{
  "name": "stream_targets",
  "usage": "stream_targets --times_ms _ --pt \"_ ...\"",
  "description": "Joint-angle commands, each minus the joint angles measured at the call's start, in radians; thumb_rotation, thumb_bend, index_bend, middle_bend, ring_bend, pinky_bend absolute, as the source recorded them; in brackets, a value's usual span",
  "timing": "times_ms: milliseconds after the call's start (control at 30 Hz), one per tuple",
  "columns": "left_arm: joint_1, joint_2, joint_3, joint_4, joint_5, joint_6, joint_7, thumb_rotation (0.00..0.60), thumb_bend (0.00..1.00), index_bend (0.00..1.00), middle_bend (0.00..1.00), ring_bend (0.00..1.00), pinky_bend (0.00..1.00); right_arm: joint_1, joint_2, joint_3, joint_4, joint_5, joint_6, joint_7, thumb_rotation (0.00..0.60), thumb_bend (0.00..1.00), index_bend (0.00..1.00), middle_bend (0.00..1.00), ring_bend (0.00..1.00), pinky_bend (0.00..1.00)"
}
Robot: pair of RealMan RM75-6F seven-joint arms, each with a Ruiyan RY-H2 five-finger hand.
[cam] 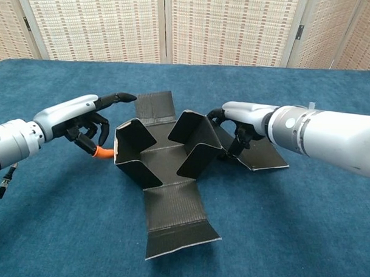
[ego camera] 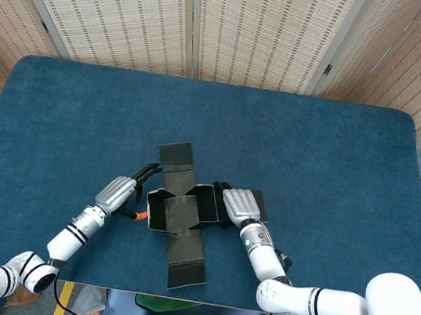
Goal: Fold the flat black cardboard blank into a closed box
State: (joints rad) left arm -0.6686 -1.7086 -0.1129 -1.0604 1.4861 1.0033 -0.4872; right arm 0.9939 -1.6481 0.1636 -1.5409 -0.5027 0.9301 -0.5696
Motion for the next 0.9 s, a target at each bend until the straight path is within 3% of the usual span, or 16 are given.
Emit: stream_targets --times_ms 33,333,900 --pt "-0.012 -0.029 -0.015 0.02 -0.018 0.011 0.1 0.6 0.25 0.0 0.0 0.63 0.86 0.002 0.008 -0.01 -0.013 -0.043 0.012 -0.014 0.6 0.29 0.38 0.4 0.74 1.0" --pt "-0.029 0.013 0.0 -0.072 -0.017 -0.033 0.053 0.6 0.24 0.0 0.0 0.61 0.85 0.044 0.046 -0.063 -0.024 -0.164 0.004 -0.125 0.6 0.29 0.39 0.4 0.74 1.0" --pt "-0.087 0.099 0.058 -0.164 0.018 -0.175 -0.195 0.6 0.24 0.0 0.0 0.58 0.86 0.157 0.117 -0.154 -0.003 -0.398 -0.132 -0.268 0.6 0.3 0.4 0.41 0.74 1.0"
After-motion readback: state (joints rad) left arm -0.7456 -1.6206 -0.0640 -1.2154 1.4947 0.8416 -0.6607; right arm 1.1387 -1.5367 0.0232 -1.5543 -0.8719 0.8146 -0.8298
